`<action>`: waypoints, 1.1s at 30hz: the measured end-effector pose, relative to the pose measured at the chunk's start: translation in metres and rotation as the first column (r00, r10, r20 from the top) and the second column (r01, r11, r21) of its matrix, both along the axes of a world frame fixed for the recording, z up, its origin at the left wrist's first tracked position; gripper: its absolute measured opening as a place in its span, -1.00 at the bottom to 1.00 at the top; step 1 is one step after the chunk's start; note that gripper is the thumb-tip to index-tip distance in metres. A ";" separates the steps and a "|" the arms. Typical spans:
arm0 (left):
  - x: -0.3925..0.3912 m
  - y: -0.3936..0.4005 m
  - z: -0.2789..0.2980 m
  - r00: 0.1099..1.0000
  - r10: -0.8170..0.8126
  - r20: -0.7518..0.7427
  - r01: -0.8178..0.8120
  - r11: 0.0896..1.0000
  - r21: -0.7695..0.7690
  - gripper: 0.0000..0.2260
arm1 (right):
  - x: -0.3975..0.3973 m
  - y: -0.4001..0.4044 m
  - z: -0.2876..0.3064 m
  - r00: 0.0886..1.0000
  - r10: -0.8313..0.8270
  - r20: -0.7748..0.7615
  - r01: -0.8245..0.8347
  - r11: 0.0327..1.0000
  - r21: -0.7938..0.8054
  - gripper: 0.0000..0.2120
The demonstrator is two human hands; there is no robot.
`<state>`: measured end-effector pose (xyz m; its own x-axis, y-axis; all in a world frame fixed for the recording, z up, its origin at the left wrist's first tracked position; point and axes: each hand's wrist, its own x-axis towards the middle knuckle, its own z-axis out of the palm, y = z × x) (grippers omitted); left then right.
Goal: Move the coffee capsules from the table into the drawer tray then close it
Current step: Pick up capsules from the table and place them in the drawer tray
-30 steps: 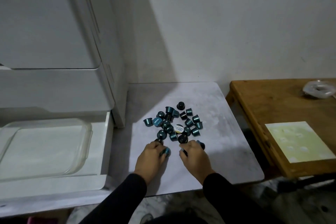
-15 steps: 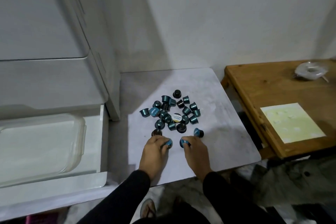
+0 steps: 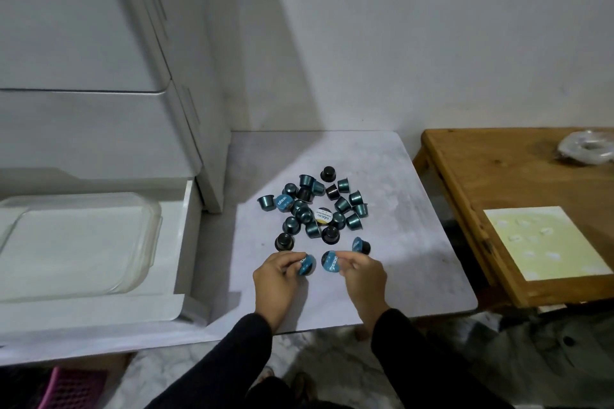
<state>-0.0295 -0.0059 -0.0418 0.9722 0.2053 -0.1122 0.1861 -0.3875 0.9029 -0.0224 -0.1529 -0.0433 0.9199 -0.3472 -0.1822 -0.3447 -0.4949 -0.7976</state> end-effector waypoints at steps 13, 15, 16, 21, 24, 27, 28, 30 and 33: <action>0.021 0.111 0.130 0.988 0.002 0.152 0.030 0.977 -0.213 -0.76 | 0.040 0.070 0.134 0.971 0.121 0.208 -0.208 0.858 0.470 -0.82; 0.021 0.153 0.146 0.987 -0.023 0.157 0.050 0.984 -0.173 -0.74 | 0.041 0.098 0.149 0.949 0.231 0.213 -0.305 0.843 0.443 -0.84; 0.021 0.177 0.151 0.988 -0.041 0.151 0.063 0.988 -0.139 -0.74 | 0.042 0.114 0.154 0.935 0.284 0.212 -0.351 0.829 0.436 -0.83; 0.016 0.309 0.154 0.992 -0.116 0.042 0.115 0.993 0.031 -0.72 | 0.052 0.212 0.153 0.830 0.527 0.185 -0.554 0.733 0.395 -0.80; 0.019 0.384 0.137 0.984 -0.168 -0.059 0.175 0.975 0.138 -0.77 | 0.059 0.277 0.135 0.795 0.596 0.114 -0.587 0.708 0.393 -0.81; 0.027 0.443 0.117 0.946 -0.263 -0.189 0.292 0.945 0.148 -0.83 | 0.064 0.340 0.106 0.757 0.653 0.006 -0.608 0.701 0.372 -0.75; 0.031 0.458 0.109 0.928 -0.300 -0.221 0.339 0.926 0.166 -0.85 | 0.065 0.360 0.095 0.743 0.668 -0.038 -0.618 0.707 0.344 -0.74; 0.037 0.481 0.094 0.888 -0.365 -0.279 0.427 0.881 0.206 -0.88 | 0.065 0.391 0.078 0.728 0.675 -0.120 -0.620 0.723 0.306 -0.74; 0.045 0.498 0.075 0.823 -0.448 -0.349 0.539 0.810 0.232 -0.87 | 0.062 0.423 0.064 0.733 0.652 -0.196 -0.594 0.753 0.282 -0.79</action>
<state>0.0156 0.4924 0.0329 0.8910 -0.2264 -0.3934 0.1059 -0.7392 0.6651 0.0399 0.2704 0.0205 0.8200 0.3542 -0.4496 -0.2229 -0.5259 -0.8208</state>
